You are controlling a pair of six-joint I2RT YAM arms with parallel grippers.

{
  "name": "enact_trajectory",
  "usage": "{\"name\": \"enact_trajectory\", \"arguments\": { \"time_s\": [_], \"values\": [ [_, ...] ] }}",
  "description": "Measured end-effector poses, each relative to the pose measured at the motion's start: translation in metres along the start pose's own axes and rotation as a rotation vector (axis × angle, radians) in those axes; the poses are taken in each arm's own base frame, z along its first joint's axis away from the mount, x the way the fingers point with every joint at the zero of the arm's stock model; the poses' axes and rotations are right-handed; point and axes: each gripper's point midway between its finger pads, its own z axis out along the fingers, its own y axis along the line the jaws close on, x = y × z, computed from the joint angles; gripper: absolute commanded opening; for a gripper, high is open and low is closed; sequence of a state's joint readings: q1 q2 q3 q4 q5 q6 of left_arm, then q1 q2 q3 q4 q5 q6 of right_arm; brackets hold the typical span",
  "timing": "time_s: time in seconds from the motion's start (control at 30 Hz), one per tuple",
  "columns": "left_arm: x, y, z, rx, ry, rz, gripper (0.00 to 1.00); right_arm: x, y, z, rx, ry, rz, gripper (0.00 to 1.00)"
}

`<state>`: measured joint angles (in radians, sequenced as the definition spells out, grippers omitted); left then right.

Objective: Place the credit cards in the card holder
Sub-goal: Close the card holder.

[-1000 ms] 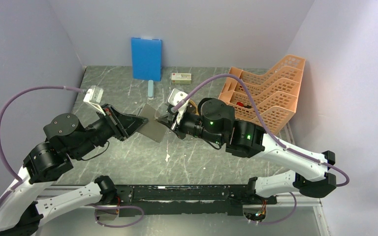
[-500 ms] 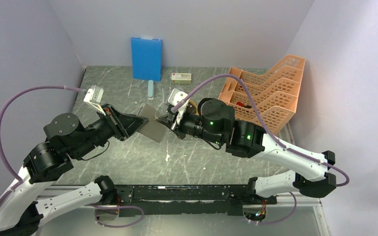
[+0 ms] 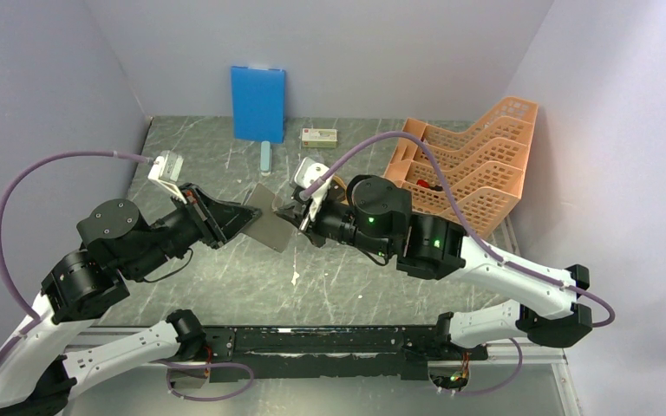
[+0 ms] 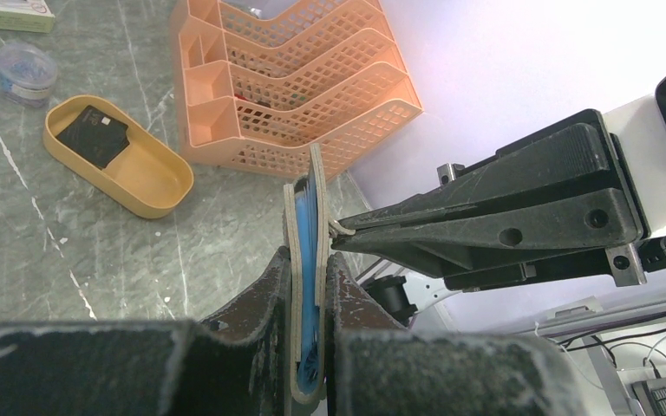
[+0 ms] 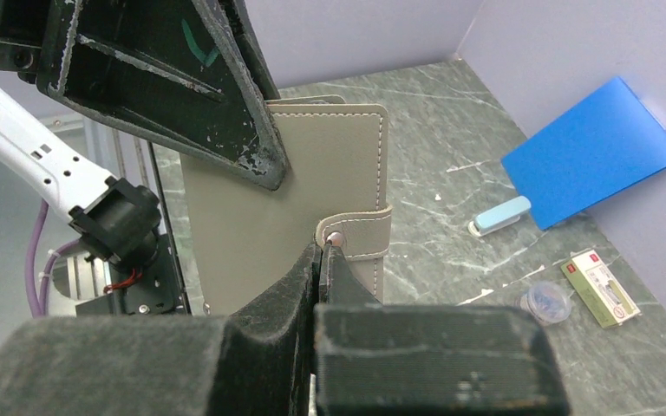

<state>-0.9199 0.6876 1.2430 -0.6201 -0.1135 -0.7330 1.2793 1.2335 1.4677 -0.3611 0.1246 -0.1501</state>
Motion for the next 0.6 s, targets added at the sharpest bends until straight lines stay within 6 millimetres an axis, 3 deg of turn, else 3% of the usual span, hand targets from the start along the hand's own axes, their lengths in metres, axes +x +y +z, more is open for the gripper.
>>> {"name": "enact_trajectory", "arguments": {
  "time_s": [0.6],
  "values": [
    [-0.0014,-0.0009,0.0026,0.023,-0.028,-0.023,0.05,0.003,-0.0007,0.0073,0.031,0.008,0.008,0.0]
  ]
}}
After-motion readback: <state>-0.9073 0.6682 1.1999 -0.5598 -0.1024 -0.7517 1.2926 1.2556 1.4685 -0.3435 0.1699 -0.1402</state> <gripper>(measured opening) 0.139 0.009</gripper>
